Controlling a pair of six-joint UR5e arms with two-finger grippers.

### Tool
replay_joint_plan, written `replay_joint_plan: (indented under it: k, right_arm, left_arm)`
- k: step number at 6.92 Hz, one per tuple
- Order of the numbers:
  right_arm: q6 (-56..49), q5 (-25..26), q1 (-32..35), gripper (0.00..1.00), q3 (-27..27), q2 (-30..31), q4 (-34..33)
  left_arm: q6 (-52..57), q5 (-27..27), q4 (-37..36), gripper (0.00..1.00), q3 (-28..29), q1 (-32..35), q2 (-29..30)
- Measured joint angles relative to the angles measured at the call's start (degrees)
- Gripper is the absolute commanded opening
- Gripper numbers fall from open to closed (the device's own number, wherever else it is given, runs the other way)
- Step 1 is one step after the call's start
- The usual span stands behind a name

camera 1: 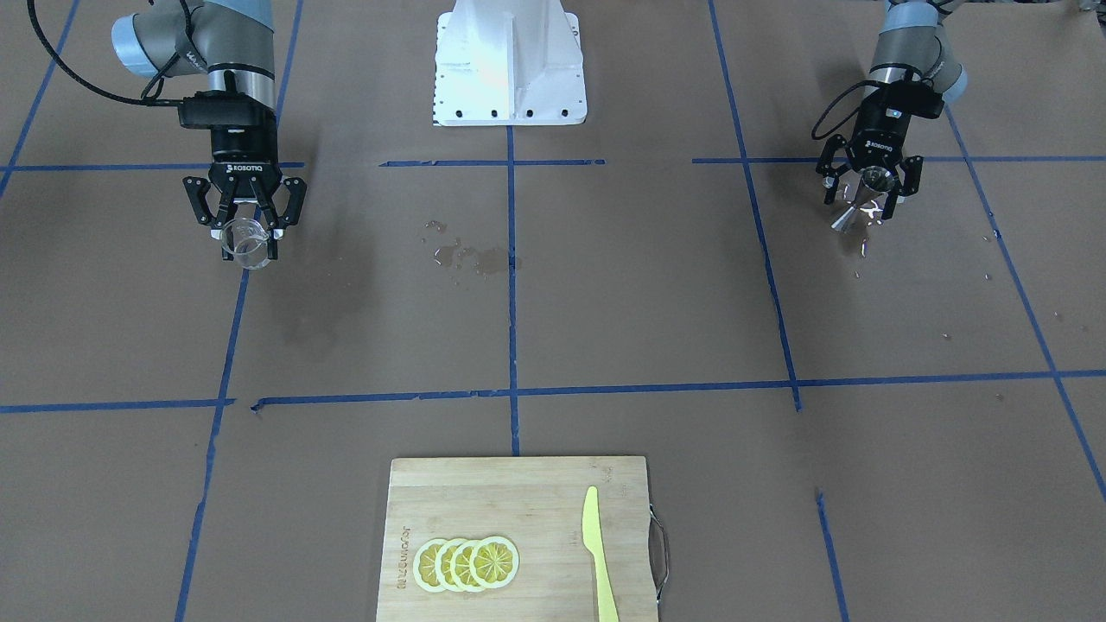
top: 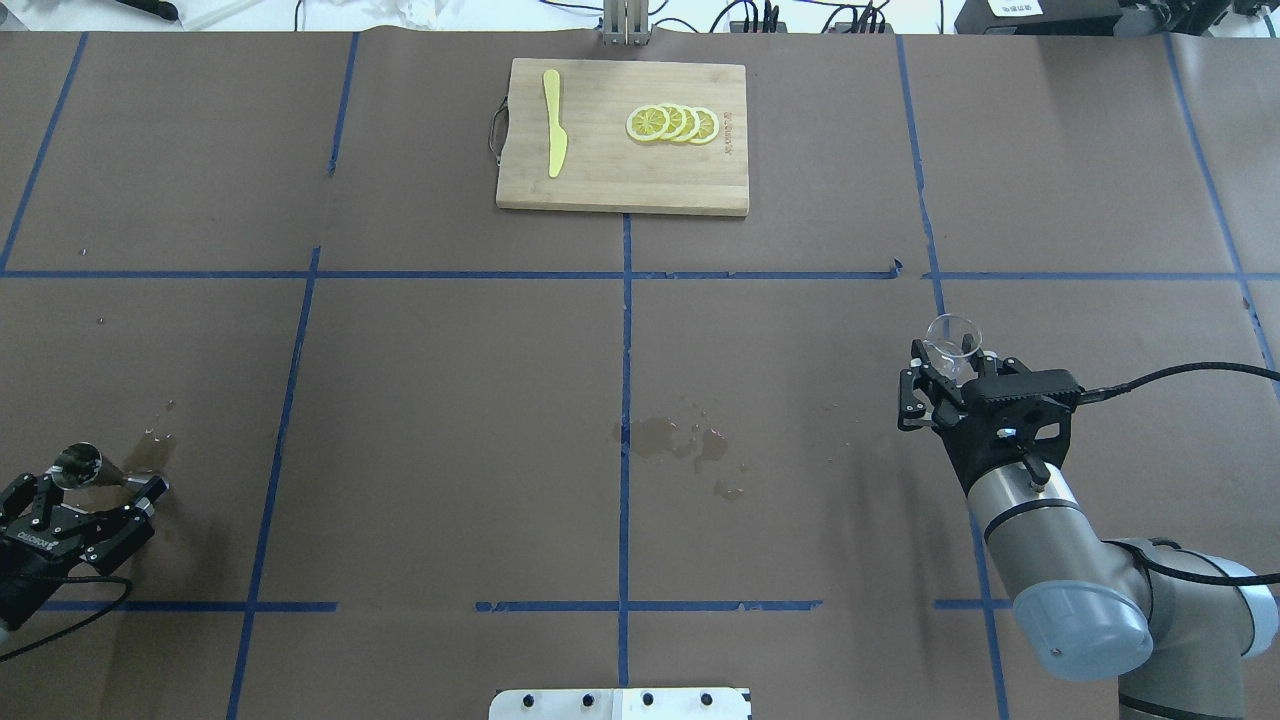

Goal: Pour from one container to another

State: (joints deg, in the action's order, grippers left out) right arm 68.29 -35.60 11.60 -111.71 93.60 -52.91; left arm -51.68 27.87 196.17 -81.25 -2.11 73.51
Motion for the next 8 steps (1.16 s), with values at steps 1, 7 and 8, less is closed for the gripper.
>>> replay_joint_plan:
  k: [1, 7, 8]
  right_arm:
    - [0.0, 0.0, 0.0, 0.0, 0.0, 0.0, 0.0]
    - [0.0, 0.0, 0.0, 0.0, 0.0, -0.4, 0.0]
    - [0.0, 0.1, 0.0, 0.0, 0.0, -0.4, 0.0]
  left_arm:
    - [0.0, -0.1, 0.0, 1.0, 0.1, -0.2, -0.1]
    - [0.0, -6.8, 3.1, 1.0, 0.4, -9.7, -3.3]
    - [-0.1, -6.9, 4.2, 1.0, 0.7, -10.3, -4.8]
